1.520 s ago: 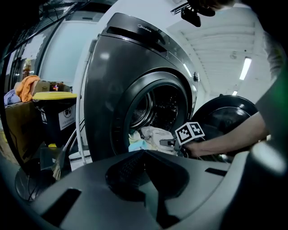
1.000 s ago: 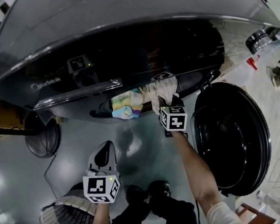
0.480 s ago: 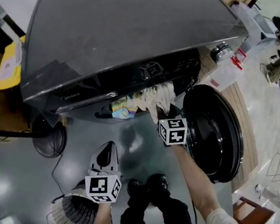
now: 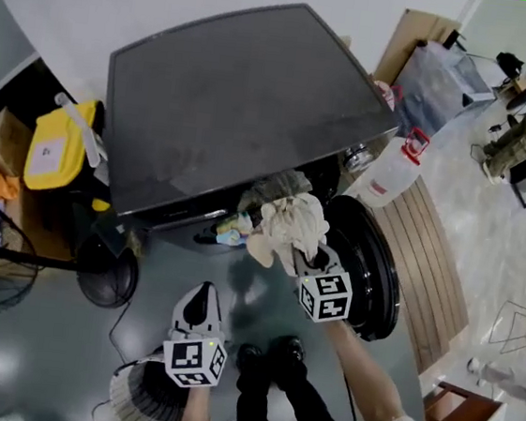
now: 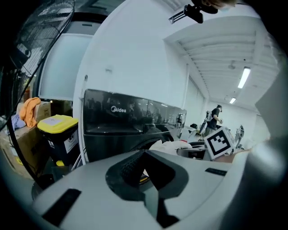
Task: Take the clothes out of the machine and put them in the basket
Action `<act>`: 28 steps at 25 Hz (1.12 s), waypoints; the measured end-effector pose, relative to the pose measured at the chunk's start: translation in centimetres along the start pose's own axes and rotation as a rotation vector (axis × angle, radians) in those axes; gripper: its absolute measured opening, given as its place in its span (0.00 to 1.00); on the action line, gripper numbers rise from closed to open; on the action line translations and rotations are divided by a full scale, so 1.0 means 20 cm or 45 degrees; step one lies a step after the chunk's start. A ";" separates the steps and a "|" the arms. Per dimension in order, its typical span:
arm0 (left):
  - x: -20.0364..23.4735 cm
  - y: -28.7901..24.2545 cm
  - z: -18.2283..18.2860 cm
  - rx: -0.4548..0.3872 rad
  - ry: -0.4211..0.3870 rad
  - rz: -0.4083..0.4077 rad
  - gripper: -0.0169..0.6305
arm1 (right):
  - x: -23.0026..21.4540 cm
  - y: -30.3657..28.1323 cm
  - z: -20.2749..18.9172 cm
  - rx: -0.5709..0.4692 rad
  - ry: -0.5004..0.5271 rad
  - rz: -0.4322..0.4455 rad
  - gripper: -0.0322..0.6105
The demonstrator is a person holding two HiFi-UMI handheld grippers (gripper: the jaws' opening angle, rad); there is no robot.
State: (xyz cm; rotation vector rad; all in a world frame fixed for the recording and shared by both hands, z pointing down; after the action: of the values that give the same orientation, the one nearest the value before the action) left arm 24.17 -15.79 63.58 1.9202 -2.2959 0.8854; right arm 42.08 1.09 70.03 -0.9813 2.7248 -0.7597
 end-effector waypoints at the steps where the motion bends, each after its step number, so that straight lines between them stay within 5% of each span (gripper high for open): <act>1: -0.02 0.04 0.05 -0.003 -0.001 0.010 0.05 | 0.01 0.08 0.05 -0.004 -0.003 0.005 0.22; 18: -0.50 0.60 0.75 -0.137 -0.097 0.031 0.05 | 0.07 1.16 0.85 -0.208 0.144 0.049 0.22; 28: -0.64 0.96 0.95 -0.256 -0.119 0.152 0.05 | 0.10 1.48 1.09 -0.304 0.239 0.167 0.22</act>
State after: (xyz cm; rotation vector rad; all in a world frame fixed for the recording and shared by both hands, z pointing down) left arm 16.08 -10.80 35.22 1.7947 -2.4663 0.5570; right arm 30.63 10.33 36.24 -0.7978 3.0627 -0.5377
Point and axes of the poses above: the fingertips, and each gripper's own axes: y backward along the fingers, x to its left, z out of its top, the point moved 4 cm from there along y, backward along the fingers, and after that the axes turned 11 degrees about y, right-handed, at the moved point
